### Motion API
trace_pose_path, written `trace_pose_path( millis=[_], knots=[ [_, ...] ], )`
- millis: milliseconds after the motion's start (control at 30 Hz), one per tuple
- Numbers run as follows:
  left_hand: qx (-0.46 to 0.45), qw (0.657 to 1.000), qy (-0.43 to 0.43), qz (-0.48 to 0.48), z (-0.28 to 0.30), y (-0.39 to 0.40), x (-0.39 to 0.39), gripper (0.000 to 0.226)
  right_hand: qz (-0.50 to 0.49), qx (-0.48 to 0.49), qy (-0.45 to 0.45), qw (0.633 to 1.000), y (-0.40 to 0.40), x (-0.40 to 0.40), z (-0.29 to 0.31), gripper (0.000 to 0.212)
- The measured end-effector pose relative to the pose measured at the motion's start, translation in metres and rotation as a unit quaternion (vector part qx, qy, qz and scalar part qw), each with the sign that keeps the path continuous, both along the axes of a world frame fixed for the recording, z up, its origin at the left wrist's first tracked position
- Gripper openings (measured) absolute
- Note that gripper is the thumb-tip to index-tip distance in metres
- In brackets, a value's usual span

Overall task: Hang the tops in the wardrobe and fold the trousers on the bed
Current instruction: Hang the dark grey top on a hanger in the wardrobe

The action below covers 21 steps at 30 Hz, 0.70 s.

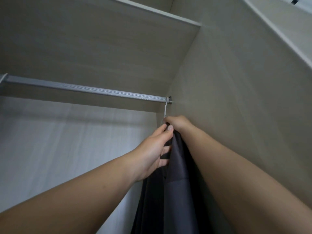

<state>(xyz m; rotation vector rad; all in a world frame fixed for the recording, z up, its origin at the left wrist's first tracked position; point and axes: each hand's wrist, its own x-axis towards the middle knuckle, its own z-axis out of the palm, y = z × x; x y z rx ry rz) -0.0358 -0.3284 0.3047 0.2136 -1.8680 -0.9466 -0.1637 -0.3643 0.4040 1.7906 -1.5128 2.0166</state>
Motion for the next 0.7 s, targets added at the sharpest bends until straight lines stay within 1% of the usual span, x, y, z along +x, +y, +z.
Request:
trace_pose_path(
  millis=[100,167,267,333,400,467,567,600,633,667,700],
  knots=[
    [-0.007,1.000,0.016,0.006,-0.001,-0.010,0.001,0.058,-0.031,0.008,0.013,0.999,0.000,-0.001,0.004,0.034],
    [0.009,0.999,0.036,-0.009,-0.001,-0.013,0.002,0.059,-0.056,-0.022,0.040,0.997,0.001,0.001,0.006,0.030],
    [0.014,0.998,0.065,-0.005,0.000,-0.014,0.004,0.057,-0.120,-0.119,0.082,0.982,0.009,0.009,0.008,0.025],
    [0.014,0.996,0.087,0.010,0.001,-0.017,0.009,0.056,-0.207,-0.190,0.158,0.947,0.019,0.017,0.011,0.025],
    [0.013,0.994,0.106,0.034,0.002,-0.020,0.018,0.053,-0.270,-0.211,0.267,0.901,0.029,0.027,0.012,0.026],
    [0.010,0.992,0.112,0.064,0.001,-0.024,0.030,0.049,-0.295,-0.184,0.353,0.869,0.036,0.040,0.012,0.032],
    [0.000,0.986,0.108,0.127,-0.001,-0.027,0.056,0.041,-0.334,-0.129,0.430,0.829,0.045,0.062,0.006,0.035],
    [-0.001,0.982,0.112,0.151,-0.003,-0.028,0.067,0.039,-0.333,-0.120,0.444,0.823,0.046,0.070,0.002,0.035],
    [-0.001,0.978,0.118,0.174,-0.005,-0.028,0.078,0.037,-0.315,-0.116,0.448,0.829,0.047,0.078,-0.003,0.035],
    [0.001,0.972,0.125,0.197,-0.008,-0.027,0.090,0.036,-0.276,-0.116,0.441,0.846,0.048,0.086,-0.008,0.034],
    [0.002,0.967,0.131,0.219,-0.012,-0.026,0.102,0.035,-0.217,-0.119,0.421,0.873,0.047,0.095,-0.014,0.032]
  ],
)
